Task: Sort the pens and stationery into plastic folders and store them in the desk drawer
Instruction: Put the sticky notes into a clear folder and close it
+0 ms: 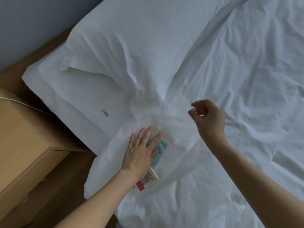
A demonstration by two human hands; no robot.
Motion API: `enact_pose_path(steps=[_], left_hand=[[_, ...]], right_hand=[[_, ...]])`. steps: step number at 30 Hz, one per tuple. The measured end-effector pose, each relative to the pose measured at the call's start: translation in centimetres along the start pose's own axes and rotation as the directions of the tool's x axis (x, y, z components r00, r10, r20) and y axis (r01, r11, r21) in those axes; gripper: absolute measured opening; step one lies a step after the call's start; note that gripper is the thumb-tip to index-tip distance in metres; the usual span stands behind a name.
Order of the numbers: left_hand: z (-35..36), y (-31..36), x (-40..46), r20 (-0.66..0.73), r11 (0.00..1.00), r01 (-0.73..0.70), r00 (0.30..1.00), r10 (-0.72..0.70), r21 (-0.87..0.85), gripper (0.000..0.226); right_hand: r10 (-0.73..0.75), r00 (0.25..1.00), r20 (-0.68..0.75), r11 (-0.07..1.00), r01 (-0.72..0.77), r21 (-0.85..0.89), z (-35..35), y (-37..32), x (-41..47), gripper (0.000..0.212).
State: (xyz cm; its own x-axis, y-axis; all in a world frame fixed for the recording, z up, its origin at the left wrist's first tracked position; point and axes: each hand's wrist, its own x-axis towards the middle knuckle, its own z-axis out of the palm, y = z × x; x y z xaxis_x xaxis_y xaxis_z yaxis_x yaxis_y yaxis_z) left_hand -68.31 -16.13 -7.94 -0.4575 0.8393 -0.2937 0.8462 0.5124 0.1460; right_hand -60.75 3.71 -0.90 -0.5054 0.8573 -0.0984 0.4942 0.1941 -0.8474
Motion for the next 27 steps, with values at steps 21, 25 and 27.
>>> enact_pose_path(steps=[21, 25, 27], left_hand=[[1.3, -0.4, 0.1, -0.121, 0.995, -0.036, 0.992, 0.047, 0.091, 0.054], [1.6, -0.5, 0.3, -0.116, 0.994, -0.042, 0.992, 0.054, 0.098, 0.056], [1.8, -0.4, 0.3, -0.123, 0.994, -0.043, 0.991, 0.055, 0.101, 0.055]], right_hand=[[0.283, 0.939, 0.195, 0.944, -0.237, -0.229, -1.5, 4.3, -2.5, 0.071], [0.285, 0.937, 0.201, 0.921, -0.210, -0.327, -2.1, 5.1, -4.7, 0.072], [0.290, 0.941, 0.175, 0.917, -0.222, -0.331, -2.2, 5.4, -5.5, 0.065]])
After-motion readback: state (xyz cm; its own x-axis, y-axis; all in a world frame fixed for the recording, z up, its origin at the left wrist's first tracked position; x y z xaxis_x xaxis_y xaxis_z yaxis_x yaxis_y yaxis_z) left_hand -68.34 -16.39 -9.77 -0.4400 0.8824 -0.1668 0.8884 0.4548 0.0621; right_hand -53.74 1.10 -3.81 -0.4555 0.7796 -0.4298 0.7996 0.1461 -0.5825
